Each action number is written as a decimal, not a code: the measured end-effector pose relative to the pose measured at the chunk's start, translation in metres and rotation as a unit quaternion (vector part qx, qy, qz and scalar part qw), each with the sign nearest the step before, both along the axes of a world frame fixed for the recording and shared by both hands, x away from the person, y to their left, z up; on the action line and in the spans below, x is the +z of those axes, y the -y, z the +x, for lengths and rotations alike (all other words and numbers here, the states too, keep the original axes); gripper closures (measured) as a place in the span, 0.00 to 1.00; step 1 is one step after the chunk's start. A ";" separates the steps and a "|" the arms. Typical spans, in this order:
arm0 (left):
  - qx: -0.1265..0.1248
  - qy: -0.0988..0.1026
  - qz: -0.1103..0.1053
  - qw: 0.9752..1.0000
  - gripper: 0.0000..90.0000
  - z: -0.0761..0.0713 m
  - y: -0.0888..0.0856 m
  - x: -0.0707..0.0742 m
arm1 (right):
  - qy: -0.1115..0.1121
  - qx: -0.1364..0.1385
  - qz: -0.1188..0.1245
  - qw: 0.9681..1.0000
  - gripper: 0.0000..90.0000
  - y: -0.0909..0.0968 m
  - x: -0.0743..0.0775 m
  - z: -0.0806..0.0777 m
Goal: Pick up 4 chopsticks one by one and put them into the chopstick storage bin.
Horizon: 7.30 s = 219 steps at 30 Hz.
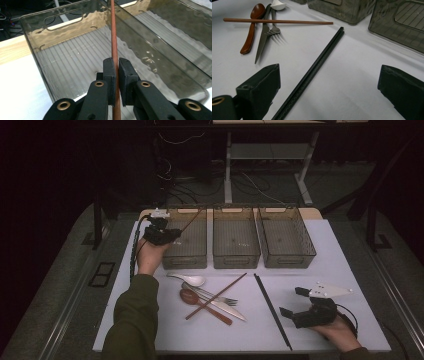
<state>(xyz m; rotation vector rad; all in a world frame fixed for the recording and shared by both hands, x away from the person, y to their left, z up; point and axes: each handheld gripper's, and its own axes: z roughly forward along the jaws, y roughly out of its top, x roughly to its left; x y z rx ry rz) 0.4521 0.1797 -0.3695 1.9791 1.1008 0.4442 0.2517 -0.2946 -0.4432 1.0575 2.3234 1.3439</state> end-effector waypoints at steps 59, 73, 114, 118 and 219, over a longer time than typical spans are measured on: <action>-0.068 -0.014 -0.012 0.998 0.49 -0.015 0.019 0.025 | 0.000 -0.002 -0.001 1.000 0.04 0.001 0.000 0.000; -0.129 0.014 -0.012 0.991 0.41 -0.063 0.045 0.034 | -0.005 -0.001 0.003 1.000 0.04 0.000 -0.001 0.000; -0.176 0.008 -0.025 0.984 0.34 -0.160 0.073 -0.037 | -0.003 -0.008 0.000 1.000 0.04 0.000 -0.002 0.001; -0.183 -0.001 -0.022 0.983 0.35 -0.161 0.076 -0.044 | -0.002 -0.009 0.000 1.000 0.04 0.001 -0.002 0.001; -0.209 -0.064 0.019 0.976 0.93 -0.152 0.097 -0.054 | 0.001 -0.007 -0.011 1.000 0.04 -0.001 -0.003 0.002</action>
